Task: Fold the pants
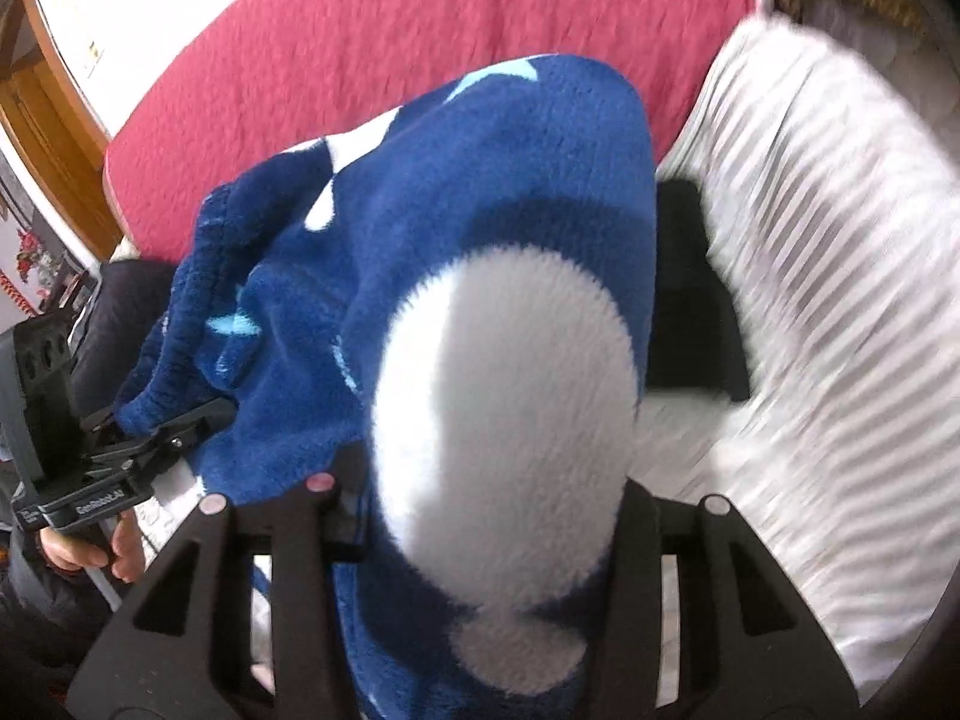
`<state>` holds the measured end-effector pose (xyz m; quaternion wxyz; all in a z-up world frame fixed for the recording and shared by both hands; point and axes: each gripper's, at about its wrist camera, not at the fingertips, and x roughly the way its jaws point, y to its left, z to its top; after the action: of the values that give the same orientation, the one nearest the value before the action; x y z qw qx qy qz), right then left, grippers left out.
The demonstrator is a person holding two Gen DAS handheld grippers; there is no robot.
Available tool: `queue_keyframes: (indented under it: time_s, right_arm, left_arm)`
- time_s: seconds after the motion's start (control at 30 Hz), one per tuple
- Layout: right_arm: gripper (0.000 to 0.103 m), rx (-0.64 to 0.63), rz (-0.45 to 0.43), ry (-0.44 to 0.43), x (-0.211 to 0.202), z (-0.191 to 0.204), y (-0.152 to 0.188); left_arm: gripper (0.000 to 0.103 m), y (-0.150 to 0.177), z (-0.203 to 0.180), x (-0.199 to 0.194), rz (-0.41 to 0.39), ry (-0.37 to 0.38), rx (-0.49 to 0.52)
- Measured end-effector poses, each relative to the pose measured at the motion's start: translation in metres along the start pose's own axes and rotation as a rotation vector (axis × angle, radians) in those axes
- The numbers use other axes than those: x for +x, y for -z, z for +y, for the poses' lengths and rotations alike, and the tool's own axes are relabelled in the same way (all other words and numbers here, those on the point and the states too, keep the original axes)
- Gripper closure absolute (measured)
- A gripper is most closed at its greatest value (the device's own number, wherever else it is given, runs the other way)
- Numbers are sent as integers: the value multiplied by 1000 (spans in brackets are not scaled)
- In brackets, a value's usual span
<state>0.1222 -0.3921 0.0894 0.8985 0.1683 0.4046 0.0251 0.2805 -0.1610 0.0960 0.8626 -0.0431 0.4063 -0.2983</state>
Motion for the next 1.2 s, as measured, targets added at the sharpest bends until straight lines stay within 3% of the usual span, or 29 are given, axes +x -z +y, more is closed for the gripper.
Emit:
queue_keyframes:
  time_s: [0.13,0.27,0.47,0.53,0.6,0.63,0.67,0.7,0.73,0.8,0.87,1.0,1.13,1.2]
  right_arm:
    - [56,-2,-33,-1,-6,-29,-33]
    - [55,-33,-61,17,9,-49,-63]
    - [54,-39,-20,19,75,-94,-100]
    - [48,-60,15,41,112,-109,-102]
    - [37,-71,87,121,168,-130,-93]
    - [33,-67,150,201,202,-142,-83]
    - [29,-59,188,221,224,-150,-74]
    - [18,-34,170,217,240,-158,-62]
    - [7,2,103,208,241,-165,-56]
    - [6,76,93,128,240,-181,-52]
    - [6,105,101,83,238,-192,-52]
    - [6,61,87,170,226,-178,-56]
    - [12,87,60,224,192,-164,-58]
    - [13,97,11,261,166,-159,-56]
  left_arm:
    - [56,-35,-16,19,-32,22,17]
    - [56,-62,-25,56,-48,-7,34]
    - [55,-83,2,127,-13,-10,-32]
    - [53,-79,19,167,32,-32,-64]
    - [47,-67,37,209,95,-90,-75]
    - [35,-56,49,233,148,-132,-89]
    - [24,-39,65,261,212,-160,-118]
    - [19,-30,74,270,220,-147,-148]
    - [11,-22,86,273,184,-106,-203]
    - [9,-18,97,275,185,-53,-243]
    - [8,-23,91,275,179,-68,-187]
    - [8,-30,75,271,148,-133,-111]
    - [11,-34,88,256,171,-25,-253]
    - [11,-38,94,238,150,-7,-292]
